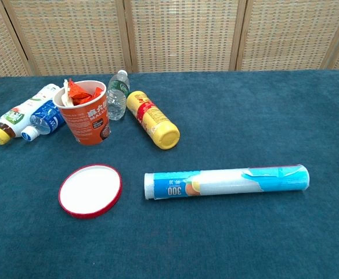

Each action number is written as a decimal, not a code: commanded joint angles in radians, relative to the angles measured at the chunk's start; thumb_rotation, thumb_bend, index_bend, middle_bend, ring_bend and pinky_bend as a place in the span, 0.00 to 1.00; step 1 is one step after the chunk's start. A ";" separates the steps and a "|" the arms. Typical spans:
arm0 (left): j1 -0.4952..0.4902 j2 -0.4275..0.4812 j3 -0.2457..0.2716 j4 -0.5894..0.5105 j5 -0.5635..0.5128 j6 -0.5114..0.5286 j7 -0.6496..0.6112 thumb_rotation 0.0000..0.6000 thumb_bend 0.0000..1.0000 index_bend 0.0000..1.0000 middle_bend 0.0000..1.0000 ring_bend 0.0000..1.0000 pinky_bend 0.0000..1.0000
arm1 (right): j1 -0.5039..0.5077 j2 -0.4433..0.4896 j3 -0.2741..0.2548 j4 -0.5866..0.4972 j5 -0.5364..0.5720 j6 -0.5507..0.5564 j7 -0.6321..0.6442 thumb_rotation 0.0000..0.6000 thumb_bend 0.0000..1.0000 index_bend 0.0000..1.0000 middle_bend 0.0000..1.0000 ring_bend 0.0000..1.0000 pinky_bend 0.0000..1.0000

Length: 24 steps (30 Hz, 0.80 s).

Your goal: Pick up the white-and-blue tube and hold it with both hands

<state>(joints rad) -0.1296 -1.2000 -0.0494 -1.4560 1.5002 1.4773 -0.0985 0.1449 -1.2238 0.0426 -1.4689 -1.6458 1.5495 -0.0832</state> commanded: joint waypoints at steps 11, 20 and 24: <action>-0.012 0.000 -0.004 0.003 -0.007 -0.024 -0.001 1.00 0.00 0.00 0.00 0.00 0.00 | 0.056 0.011 0.000 -0.030 -0.033 -0.074 -0.036 1.00 0.00 0.00 0.00 0.00 0.00; -0.036 -0.015 -0.016 0.018 -0.040 -0.075 0.022 1.00 0.00 0.00 0.00 0.00 0.00 | 0.277 0.024 0.062 -0.222 -0.054 -0.368 -0.220 1.00 0.06 0.05 0.16 0.14 0.14; -0.040 -0.020 -0.020 0.013 -0.051 -0.083 0.041 1.00 0.00 0.00 0.00 0.00 0.00 | 0.336 -0.033 0.069 -0.268 0.025 -0.495 -0.314 1.00 0.17 0.17 0.26 0.23 0.28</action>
<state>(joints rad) -0.1684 -1.2192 -0.0682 -1.4419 1.4505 1.3957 -0.0585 0.3893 -1.2050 0.0831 -1.6693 -1.6776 1.2053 -0.2684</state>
